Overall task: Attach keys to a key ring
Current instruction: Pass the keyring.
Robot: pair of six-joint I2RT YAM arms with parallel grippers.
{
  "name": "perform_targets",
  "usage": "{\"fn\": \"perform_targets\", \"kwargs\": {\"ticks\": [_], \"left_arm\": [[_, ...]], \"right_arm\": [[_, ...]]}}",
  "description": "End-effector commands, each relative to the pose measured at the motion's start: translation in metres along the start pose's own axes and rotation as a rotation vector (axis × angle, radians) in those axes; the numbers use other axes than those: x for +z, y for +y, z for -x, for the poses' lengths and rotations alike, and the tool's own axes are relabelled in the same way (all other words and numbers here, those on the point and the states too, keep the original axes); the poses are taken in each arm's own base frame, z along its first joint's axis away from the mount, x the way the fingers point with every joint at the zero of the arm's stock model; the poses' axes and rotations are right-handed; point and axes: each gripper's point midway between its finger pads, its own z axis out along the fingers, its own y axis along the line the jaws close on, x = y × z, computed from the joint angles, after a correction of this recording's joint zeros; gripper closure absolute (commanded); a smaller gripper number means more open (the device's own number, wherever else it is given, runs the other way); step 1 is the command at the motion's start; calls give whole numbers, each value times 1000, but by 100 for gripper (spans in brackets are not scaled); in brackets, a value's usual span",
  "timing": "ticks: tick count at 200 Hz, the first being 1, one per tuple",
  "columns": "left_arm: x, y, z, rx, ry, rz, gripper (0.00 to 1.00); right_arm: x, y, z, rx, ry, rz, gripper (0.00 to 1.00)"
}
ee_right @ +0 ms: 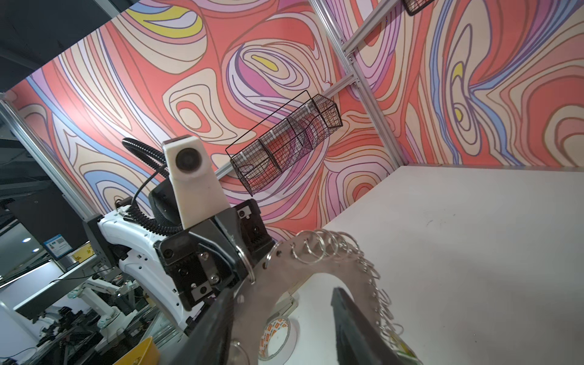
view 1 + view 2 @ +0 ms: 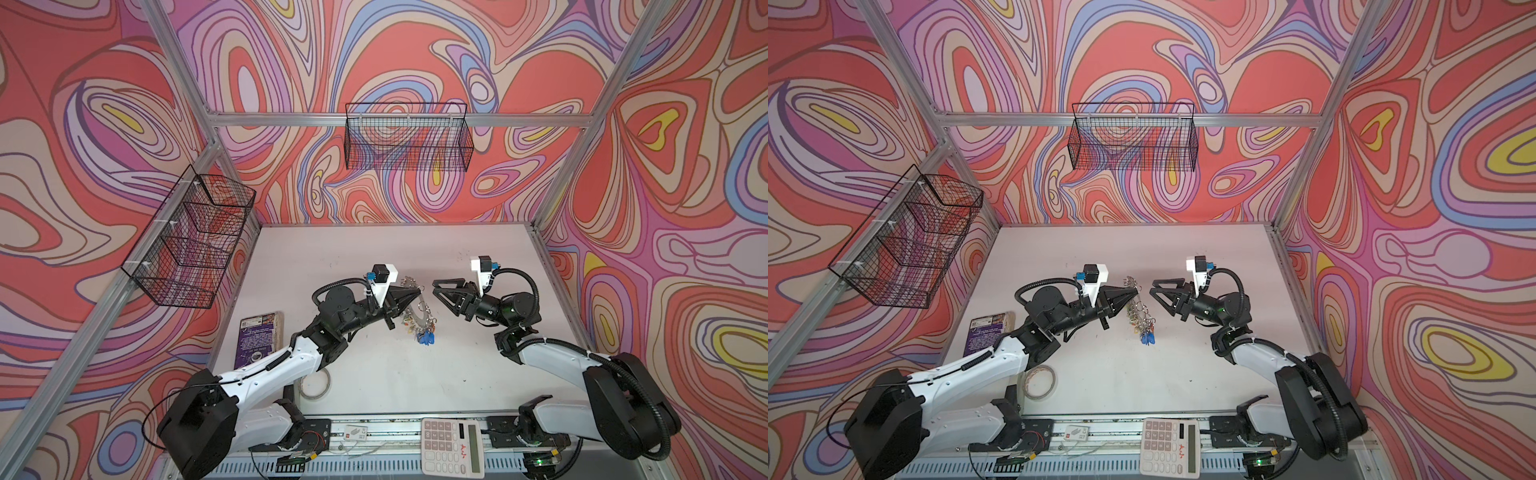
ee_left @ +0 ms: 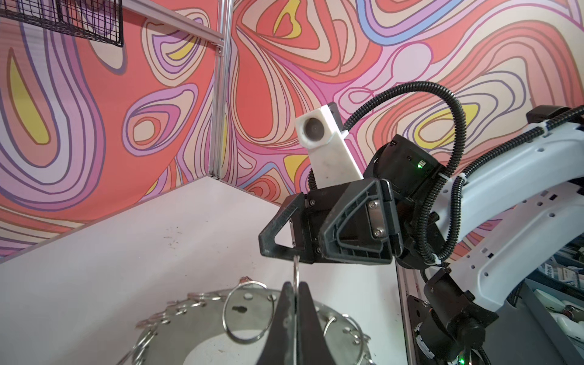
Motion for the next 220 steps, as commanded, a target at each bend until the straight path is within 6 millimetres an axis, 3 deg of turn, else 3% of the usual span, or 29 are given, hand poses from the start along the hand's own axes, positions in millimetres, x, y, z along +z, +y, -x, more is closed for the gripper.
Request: {"fn": "perform_targets", "kwargs": {"ticks": [1,133,172,220], "left_arm": [[1,-17,43,29,-134,-83,100],[10,-11,29,-15,-109,-96,100],[12,-2,19,-27,-79,-69,100],[7,11,2,-62,-17,-30,100]], "right_arm": [[9,16,3,-12,5,77,53],[17,17,-6,8,18,108,82],[18,17,-6,15,12,110,100],[15,12,-7,-5,-7,68,100]]}}
